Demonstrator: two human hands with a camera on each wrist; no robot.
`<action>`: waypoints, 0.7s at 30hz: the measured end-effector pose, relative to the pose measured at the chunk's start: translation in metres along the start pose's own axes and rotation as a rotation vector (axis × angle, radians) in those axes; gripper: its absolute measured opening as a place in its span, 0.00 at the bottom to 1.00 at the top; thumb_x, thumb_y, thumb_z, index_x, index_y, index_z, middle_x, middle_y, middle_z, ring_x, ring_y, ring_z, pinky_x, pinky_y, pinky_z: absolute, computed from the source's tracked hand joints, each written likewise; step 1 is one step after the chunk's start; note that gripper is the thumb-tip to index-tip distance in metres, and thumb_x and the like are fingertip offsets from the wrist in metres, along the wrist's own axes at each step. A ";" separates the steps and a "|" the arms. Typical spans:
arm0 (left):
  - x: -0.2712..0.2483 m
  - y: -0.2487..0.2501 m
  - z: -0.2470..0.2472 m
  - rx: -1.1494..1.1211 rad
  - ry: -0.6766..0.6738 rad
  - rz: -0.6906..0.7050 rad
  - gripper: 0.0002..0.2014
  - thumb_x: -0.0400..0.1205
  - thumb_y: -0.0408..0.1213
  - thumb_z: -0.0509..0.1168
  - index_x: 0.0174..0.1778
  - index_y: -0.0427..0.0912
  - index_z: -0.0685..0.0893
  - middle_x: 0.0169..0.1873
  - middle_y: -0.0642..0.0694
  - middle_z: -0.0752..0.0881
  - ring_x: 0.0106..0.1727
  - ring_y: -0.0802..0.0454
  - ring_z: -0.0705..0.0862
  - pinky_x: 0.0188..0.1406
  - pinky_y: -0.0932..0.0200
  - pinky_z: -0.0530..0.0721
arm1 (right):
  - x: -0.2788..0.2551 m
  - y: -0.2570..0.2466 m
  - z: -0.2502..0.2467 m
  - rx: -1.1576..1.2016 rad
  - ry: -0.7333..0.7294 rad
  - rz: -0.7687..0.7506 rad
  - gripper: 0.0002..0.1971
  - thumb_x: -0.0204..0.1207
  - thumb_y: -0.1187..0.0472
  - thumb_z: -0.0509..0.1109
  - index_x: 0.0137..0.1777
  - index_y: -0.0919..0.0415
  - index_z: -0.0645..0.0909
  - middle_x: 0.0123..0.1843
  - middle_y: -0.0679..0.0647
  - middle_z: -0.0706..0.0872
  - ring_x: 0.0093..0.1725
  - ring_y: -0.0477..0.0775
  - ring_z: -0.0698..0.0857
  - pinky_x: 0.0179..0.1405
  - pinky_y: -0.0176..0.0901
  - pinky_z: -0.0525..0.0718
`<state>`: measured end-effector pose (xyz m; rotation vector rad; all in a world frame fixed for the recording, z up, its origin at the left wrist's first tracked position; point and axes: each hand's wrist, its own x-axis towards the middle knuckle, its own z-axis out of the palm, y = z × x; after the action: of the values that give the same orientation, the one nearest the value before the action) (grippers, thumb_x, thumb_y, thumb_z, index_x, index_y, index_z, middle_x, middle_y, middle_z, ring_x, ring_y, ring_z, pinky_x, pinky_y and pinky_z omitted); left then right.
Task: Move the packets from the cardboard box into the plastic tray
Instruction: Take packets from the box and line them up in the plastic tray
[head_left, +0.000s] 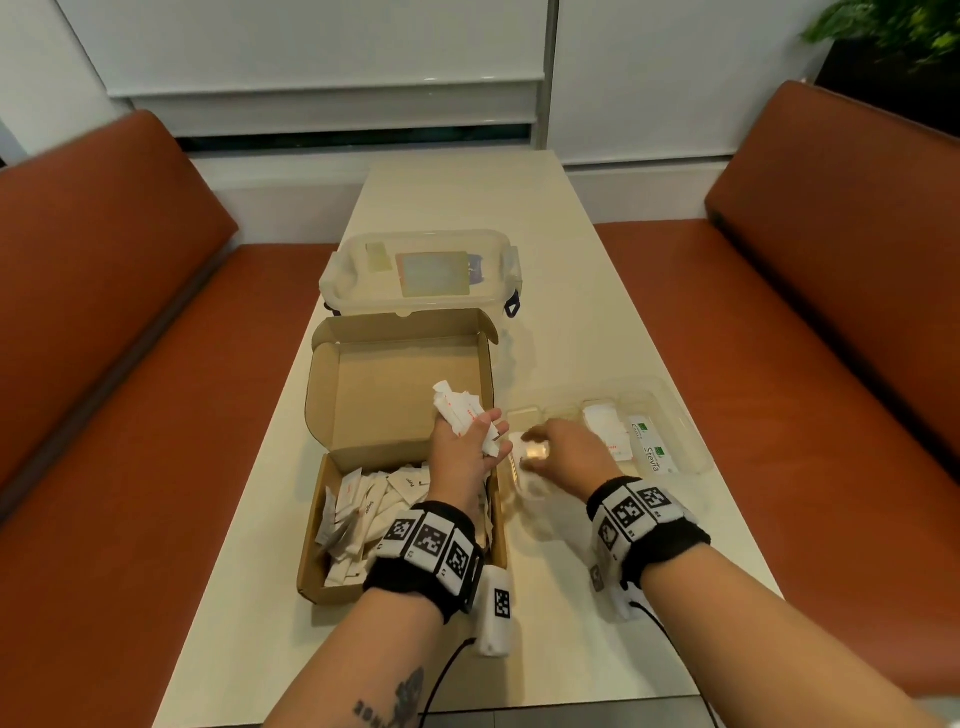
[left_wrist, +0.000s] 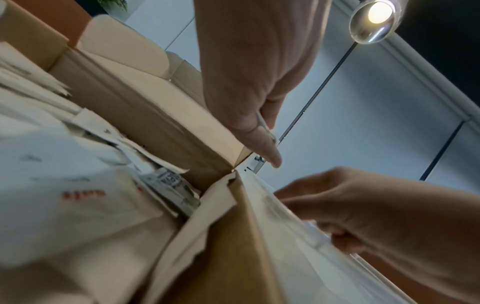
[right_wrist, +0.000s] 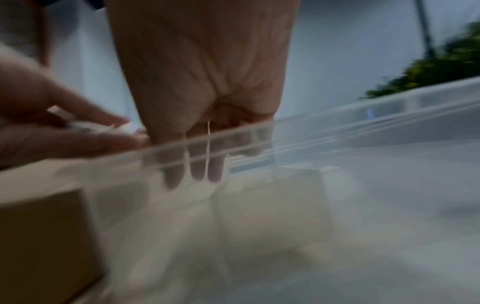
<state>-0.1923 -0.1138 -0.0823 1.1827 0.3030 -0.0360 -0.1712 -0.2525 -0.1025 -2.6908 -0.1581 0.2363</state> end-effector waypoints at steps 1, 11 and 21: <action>0.001 0.000 0.001 0.003 -0.001 -0.003 0.11 0.85 0.29 0.58 0.61 0.46 0.73 0.52 0.42 0.85 0.49 0.51 0.87 0.48 0.53 0.88 | 0.000 0.005 -0.007 0.067 0.102 0.027 0.17 0.77 0.56 0.69 0.66 0.56 0.81 0.65 0.53 0.83 0.64 0.53 0.80 0.64 0.44 0.75; 0.002 -0.005 0.012 0.018 -0.014 -0.024 0.12 0.85 0.28 0.58 0.61 0.45 0.73 0.53 0.39 0.85 0.49 0.49 0.87 0.47 0.52 0.88 | -0.010 0.080 -0.054 -0.114 0.448 0.494 0.26 0.76 0.75 0.56 0.72 0.55 0.76 0.64 0.61 0.80 0.60 0.63 0.75 0.58 0.54 0.73; 0.004 -0.007 0.013 0.022 -0.007 -0.023 0.10 0.84 0.27 0.59 0.55 0.47 0.77 0.55 0.37 0.84 0.49 0.49 0.87 0.45 0.53 0.89 | -0.020 0.092 -0.039 0.024 0.340 0.538 0.29 0.77 0.76 0.55 0.78 0.61 0.64 0.59 0.68 0.81 0.58 0.68 0.81 0.54 0.57 0.83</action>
<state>-0.1875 -0.1279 -0.0851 1.2008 0.3114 -0.0639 -0.1763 -0.3544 -0.1039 -2.6472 0.6687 -0.0650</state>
